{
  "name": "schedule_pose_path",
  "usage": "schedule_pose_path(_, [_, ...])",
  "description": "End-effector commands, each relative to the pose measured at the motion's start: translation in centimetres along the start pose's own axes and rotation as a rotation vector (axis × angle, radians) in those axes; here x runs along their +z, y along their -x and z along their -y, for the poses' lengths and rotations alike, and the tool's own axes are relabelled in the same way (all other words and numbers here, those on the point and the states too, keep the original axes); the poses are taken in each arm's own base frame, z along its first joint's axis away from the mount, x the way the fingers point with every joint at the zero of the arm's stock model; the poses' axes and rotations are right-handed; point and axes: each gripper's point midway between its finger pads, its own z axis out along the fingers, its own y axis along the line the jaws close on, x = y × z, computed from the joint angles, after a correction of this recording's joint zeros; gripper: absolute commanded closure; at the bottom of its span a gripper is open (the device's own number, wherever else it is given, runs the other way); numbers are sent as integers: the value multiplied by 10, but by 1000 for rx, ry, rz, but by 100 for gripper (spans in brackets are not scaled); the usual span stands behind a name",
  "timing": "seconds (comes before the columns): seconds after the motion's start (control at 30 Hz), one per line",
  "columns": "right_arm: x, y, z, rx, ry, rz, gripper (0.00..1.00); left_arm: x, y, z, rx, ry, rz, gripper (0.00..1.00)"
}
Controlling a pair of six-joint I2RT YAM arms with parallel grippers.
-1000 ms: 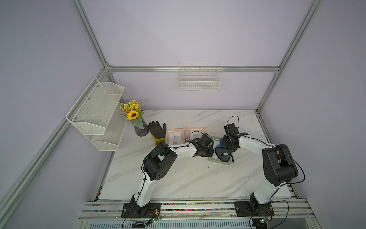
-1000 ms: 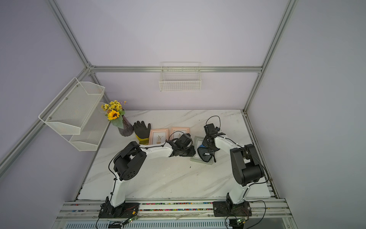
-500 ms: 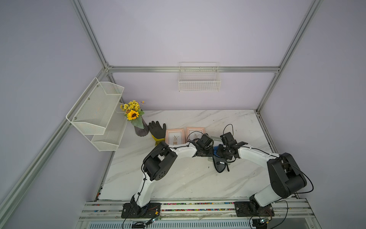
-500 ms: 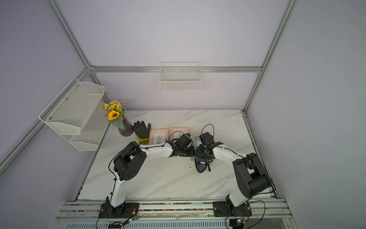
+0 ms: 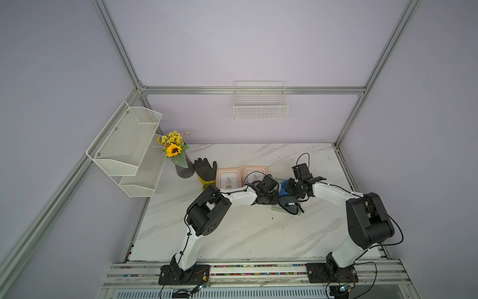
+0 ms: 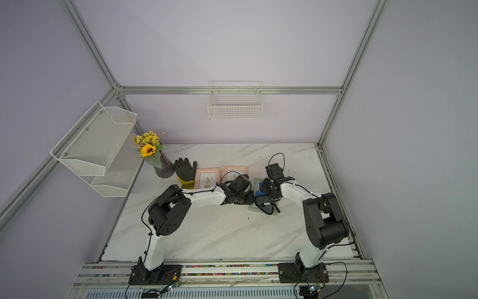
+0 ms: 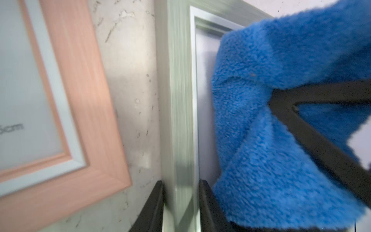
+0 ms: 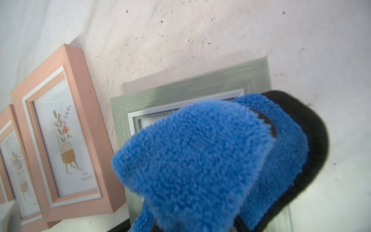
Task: Wipe the picture frame with a cloth
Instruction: Wipe the dirt from the picture frame, then adjust the cleaning item.
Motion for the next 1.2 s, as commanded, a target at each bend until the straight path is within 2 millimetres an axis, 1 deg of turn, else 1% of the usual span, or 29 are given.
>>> schedule_pose_path(0.0, [-36, 19, -8, -48, 41, 110, 97, -15, -9, -15, 9, 92, -60, 71])
schedule_pose_path(0.07, [-52, 25, -10, -56, 65, 149, 97, -23, -1, -3, 22, 64, -53, 70])
schedule_pose_path(0.17, [-71, 31, -13, -66, 104, 188, 97, -38, 13, 14, 38, 29, -28, 64])
schedule_pose_path(0.3, [-88, 34, -15, -91, 150, 224, 96, -61, 29, 32, 51, -19, 16, 59])
schedule_pose_path(0.4, [-98, 33, -20, -116, 201, 241, 96, -80, 37, 36, 53, -43, 48, 54])
schedule_pose_path(0.47, [-101, 28, -26, -141, 250, 241, 96, -94, 40, 35, 56, -61, 80, 53])
schedule_pose_path(0.5, [-108, 27, -30, -153, 285, 254, 96, -102, 41, 34, 61, -76, 103, 51])
schedule_pose_path(0.57, [-114, 21, -38, -178, 351, 257, 96, -119, 43, 31, 76, -107, 161, 48])
schedule_pose_path(0.7, [-127, 13, -52, -223, 473, 269, 96, -159, 47, 33, 122, -270, 318, 38])
schedule_pose_path(0.8, [-136, 6, -64, -247, 565, 262, 96, -180, 46, 42, 181, -375, 409, 32])
schedule_pose_path(1.0, [-161, -7, -89, -262, 765, 248, 96, -204, 42, 69, 255, -560, 468, 22])
schedule_pose_path(1.17, [-172, -18, -103, -286, 840, 238, 96, -208, 39, 87, 281, -668, 448, 22])
